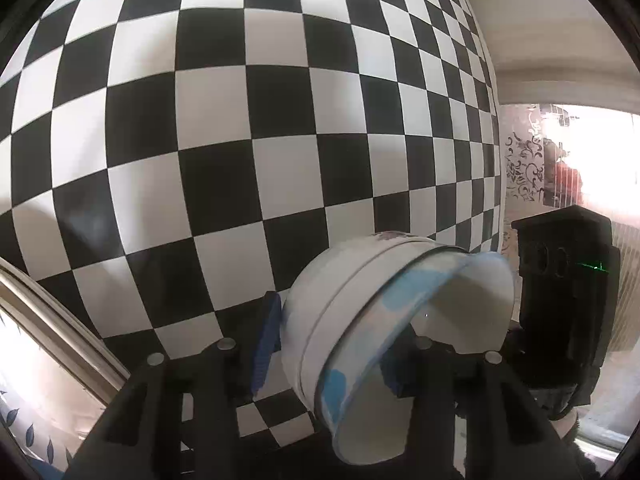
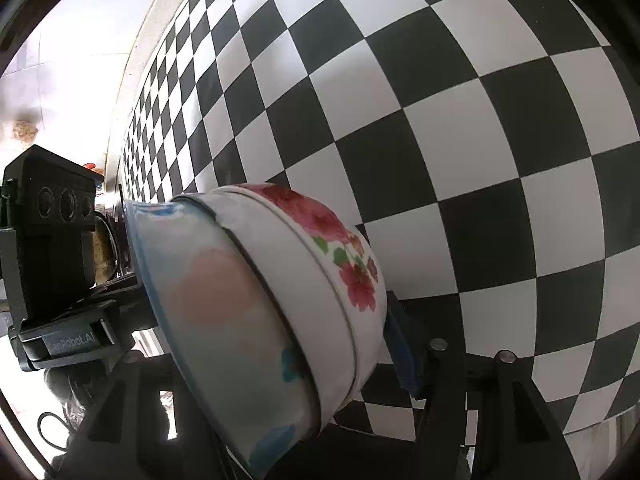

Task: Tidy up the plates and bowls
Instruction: 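Lift the bowl stack off the cloth with both tools, then carry the bowl stack with both tools over the blue-leaf plate stack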

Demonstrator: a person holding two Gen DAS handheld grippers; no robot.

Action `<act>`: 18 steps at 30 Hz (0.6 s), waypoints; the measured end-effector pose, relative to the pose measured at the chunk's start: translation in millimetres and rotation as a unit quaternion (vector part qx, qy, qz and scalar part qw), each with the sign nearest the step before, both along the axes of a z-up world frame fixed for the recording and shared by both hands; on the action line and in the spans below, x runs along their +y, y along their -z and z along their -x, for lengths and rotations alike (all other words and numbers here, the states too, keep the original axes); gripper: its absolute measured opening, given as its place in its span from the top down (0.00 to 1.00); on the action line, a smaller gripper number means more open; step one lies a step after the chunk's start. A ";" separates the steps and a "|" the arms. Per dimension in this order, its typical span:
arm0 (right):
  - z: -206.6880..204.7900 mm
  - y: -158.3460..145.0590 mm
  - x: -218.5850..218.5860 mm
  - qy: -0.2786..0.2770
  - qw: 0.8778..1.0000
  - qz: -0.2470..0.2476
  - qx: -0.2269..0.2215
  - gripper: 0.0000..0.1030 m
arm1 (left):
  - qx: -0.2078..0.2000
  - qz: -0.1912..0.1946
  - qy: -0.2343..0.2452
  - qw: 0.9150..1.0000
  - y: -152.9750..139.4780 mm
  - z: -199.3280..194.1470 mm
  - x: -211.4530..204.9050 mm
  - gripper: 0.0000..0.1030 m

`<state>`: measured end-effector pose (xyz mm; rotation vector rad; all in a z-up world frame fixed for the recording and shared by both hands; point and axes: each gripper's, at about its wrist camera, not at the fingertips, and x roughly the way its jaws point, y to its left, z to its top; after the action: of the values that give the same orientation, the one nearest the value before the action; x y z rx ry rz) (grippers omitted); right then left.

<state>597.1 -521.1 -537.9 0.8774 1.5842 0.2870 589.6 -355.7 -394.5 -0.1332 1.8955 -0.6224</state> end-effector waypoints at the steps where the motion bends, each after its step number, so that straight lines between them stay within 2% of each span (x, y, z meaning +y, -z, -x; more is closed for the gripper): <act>1: -0.7 0.6 0.7 -0.001 1.000 -0.001 -0.001 0.40 | -0.003 -0.002 0.001 1.000 -1.8 -0.3 2.7 0.59; 11: 2.5 2.6 13.4 0.003 1.000 -0.016 -0.002 0.43 | -0.027 -0.029 0.014 0.999 -10.9 1.7 5.2 0.61; 18: 4.1 5.3 14.6 0.006 0.999 -0.034 0.004 0.43 | -0.035 -0.032 0.019 0.999 -17.5 2.4 9.1 0.62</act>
<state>593.0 -506.5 -543.1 0.9409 1.5839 0.3298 587.2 -346.6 -377.0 -0.0341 1.8515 -0.5827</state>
